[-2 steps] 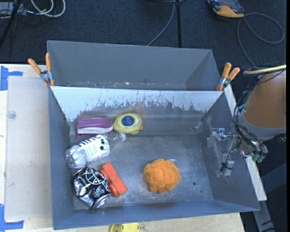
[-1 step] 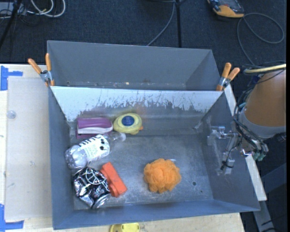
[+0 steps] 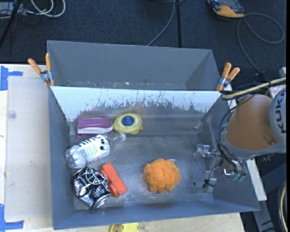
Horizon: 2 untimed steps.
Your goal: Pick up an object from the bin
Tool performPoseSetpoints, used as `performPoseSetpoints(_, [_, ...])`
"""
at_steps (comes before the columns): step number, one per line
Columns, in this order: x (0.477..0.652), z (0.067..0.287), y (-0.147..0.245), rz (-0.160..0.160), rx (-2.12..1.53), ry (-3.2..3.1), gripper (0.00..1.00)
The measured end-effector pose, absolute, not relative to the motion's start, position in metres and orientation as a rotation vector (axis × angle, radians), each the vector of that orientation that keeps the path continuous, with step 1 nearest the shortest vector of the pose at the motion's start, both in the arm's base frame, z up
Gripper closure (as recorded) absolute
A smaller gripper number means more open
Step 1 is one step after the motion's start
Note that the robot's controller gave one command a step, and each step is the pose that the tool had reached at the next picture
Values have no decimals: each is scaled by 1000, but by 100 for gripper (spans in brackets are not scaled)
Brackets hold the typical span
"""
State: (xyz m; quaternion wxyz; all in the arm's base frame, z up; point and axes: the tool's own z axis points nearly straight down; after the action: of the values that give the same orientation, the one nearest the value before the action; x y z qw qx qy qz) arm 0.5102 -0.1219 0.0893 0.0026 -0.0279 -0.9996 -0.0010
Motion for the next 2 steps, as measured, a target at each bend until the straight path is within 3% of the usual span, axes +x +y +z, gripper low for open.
performPoseSetpoints(1, [497,72,-106,-8,-68,-3124,0])
performPoseSetpoints(2, [490,75,-75,-3,5,-3135,0])
